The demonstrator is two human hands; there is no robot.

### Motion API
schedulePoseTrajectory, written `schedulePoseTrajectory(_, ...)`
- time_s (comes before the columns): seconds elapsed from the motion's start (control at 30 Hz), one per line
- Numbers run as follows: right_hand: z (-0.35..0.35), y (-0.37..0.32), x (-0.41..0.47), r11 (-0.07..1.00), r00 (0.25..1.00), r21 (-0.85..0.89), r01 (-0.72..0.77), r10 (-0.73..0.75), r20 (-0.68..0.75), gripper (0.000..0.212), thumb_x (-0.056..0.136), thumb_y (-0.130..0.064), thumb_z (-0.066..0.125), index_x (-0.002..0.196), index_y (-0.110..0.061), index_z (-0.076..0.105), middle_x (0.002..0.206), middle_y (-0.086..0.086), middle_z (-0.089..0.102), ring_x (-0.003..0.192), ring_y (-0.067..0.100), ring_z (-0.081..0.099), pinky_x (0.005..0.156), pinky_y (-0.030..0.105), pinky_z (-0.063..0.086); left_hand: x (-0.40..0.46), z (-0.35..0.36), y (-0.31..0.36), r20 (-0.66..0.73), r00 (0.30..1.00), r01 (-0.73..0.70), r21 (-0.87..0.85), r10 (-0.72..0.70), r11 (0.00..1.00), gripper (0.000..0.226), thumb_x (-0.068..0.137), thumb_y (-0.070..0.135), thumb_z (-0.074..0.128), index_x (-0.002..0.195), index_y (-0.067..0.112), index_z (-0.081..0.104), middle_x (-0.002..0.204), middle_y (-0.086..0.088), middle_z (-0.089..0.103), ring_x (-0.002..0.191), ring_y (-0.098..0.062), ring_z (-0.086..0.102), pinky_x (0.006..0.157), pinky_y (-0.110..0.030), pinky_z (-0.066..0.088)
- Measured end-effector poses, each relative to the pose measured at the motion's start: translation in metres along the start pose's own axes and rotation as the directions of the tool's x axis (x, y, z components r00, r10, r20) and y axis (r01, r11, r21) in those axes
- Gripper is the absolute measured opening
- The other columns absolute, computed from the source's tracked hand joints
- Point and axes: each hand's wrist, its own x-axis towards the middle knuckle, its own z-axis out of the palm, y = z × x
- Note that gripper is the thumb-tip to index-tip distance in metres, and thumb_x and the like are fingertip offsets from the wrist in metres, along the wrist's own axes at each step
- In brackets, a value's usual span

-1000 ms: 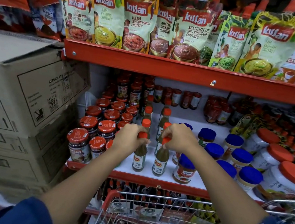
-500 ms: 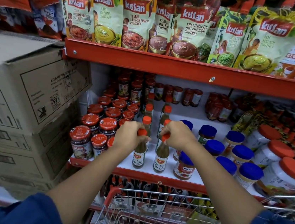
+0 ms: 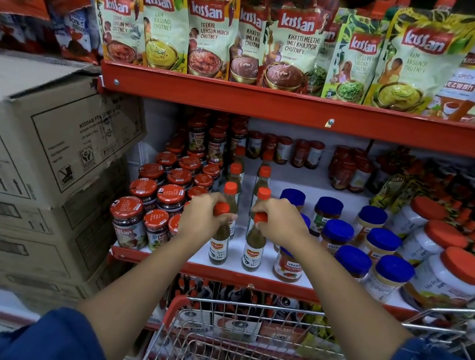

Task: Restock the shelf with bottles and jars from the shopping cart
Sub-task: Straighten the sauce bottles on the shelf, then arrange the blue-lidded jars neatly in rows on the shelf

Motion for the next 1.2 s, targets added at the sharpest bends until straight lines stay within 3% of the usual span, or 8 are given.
schedulePoseTrajectory(0.13,0.010,0.010,-0.022,0.996,0.998,0.074,0.048,-0.045,-0.037,0.049,0.094,-0.020,0.052,0.143,-0.017,0.043,0.149,0.007,0.045,0.134,0.029,0.044,0.099,0.043,0.048,-0.017,0.012,0.003,-0.032,0.998,-0.055,0.074,0.058,0.996,0.049,0.088,0.042,0.060,0.131,0.019,0.051,0.131,-0.008,0.058,0.117,-0.027,0.055,0.089,-0.040,0.052)
schedulePoseTrajectory(0.2,0.019,0.020,-0.041,0.994,0.994,0.081,0.070,-0.063,-0.086,0.057,0.098,-0.027,0.048,0.150,-0.019,0.027,0.160,0.003,0.024,0.148,0.021,0.019,0.116,0.040,0.028,-0.032,0.025,0.008,-0.050,0.994,-0.093,0.125,0.100,0.988,0.058,0.095,0.041,0.049,0.146,0.018,0.033,0.156,-0.010,0.028,0.145,-0.026,0.023,0.116,-0.039,0.023)
schedulePoseTrajectory(0.27,0.031,0.033,-0.063,0.994,0.981,0.036,0.107,-0.099,-0.168,0.059,0.100,-0.031,0.043,0.152,-0.021,0.018,0.162,0.001,0.011,0.150,0.019,0.004,0.121,0.037,0.010,-0.051,0.042,0.014,-0.076,0.979,-0.171,0.180,0.187,0.969,0.059,0.098,0.040,0.042,0.150,0.019,0.022,0.161,-0.007,0.010,0.149,-0.021,0.002,0.118,-0.032,-0.001)
schedulePoseTrajectory(0.4,0.053,0.070,-0.107,0.998,0.965,0.022,0.059,-0.051,-0.256,0.060,0.100,-0.041,0.030,0.153,-0.023,0.009,0.159,-0.003,-0.006,0.146,0.016,-0.011,0.119,0.034,-0.001,-0.092,0.083,0.035,-0.051,0.950,-0.292,0.194,0.307,0.936,0.057,0.101,0.038,0.036,0.151,0.020,0.016,0.160,-0.001,0.001,0.148,-0.014,-0.005,0.118,-0.032,-0.004)
schedulePoseTrajectory(0.63,0.059,0.138,-0.147,0.900,0.914,0.419,-0.116,0.262,-0.309,0.060,0.099,-0.034,0.045,0.152,-0.021,0.018,0.162,-0.002,0.011,0.148,0.012,0.010,0.112,0.027,0.021,-0.123,0.161,0.092,0.143,0.953,-0.239,-0.182,0.266,0.954,0.051,0.100,0.036,0.036,0.148,0.022,0.027,0.157,0.005,0.025,0.143,-0.005,0.021,0.114,-0.026,0.028)
schedulePoseTrajectory(0.8,0.046,0.160,-0.149,0.484,0.851,0.864,-0.141,0.505,-0.144,0.055,0.098,-0.035,0.045,0.149,-0.023,0.029,0.148,-0.010,0.038,0.139,0.014,0.035,0.107,0.029,0.032,-0.103,0.181,0.148,0.242,0.968,0.093,-0.591,0.067,0.802,0.030,0.099,0.030,0.042,0.129,0.026,0.045,0.130,0.018,0.048,0.123,-0.005,0.044,0.105,-0.026,0.036)
schedulePoseTrajectory(0.93,0.042,0.165,-0.144,0.207,0.823,0.961,-0.185,0.567,0.036,0.050,0.099,-0.042,0.041,0.145,-0.025,0.039,0.140,-0.010,0.045,0.134,0.013,0.039,0.108,0.032,0.032,-0.075,0.197,0.162,0.446,0.881,0.438,-0.647,-0.156,0.624,0.072,0.086,0.071,0.027,0.141,0.027,0.041,0.144,0.001,0.047,0.136,-0.018,0.039,0.114,-0.043,0.028)
schedulePoseTrajectory(1.2,0.035,0.176,-0.132,0.161,0.855,0.967,-0.198,0.510,0.090,0.017,0.101,-0.043,0.035,0.097,-0.048,0.051,0.116,-0.011,0.054,0.112,0.009,0.049,0.103,0.033,0.035,-0.085,0.205,0.154,0.478,0.865,0.481,-0.704,-0.152,0.522,0.091,0.067,0.092,0.015,0.137,0.040,0.044,0.150,0.005,0.041,0.143,-0.014,0.026,0.119,-0.048,0.014)
